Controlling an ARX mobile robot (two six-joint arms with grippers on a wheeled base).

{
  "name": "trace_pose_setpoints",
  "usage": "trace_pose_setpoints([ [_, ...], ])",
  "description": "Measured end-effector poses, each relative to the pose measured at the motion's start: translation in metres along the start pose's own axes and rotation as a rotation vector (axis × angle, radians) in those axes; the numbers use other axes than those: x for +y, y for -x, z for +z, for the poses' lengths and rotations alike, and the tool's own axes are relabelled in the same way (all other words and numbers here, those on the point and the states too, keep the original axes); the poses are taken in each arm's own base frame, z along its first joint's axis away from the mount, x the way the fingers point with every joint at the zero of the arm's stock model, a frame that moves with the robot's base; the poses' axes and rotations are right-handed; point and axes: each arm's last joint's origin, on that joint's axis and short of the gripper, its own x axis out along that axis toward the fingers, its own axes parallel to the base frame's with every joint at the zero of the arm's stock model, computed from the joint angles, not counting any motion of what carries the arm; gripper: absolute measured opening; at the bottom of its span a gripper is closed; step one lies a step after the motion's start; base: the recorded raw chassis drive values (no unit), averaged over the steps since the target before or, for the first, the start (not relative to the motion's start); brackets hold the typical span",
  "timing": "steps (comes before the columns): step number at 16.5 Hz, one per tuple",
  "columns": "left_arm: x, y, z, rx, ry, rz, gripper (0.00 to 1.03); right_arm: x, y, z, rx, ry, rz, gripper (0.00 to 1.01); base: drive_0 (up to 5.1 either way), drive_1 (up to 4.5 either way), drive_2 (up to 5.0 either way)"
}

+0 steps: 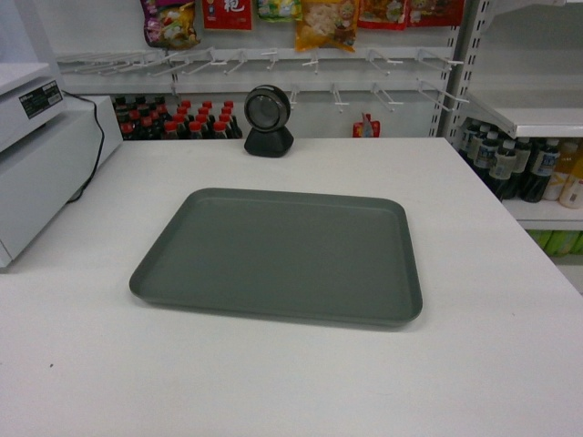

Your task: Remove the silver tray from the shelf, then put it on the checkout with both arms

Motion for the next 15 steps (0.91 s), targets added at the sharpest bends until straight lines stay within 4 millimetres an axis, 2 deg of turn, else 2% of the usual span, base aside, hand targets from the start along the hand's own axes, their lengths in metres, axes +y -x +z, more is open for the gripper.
trace_pose_setpoints([
  [15, 0.000, 0.022, 0.000, 0.006, 0.000, 0.000, 0.01, 0.000, 0.022, 0.000, 0.008, 0.000, 0.000, 0.02, 0.0, 0.00, 0.0],
])
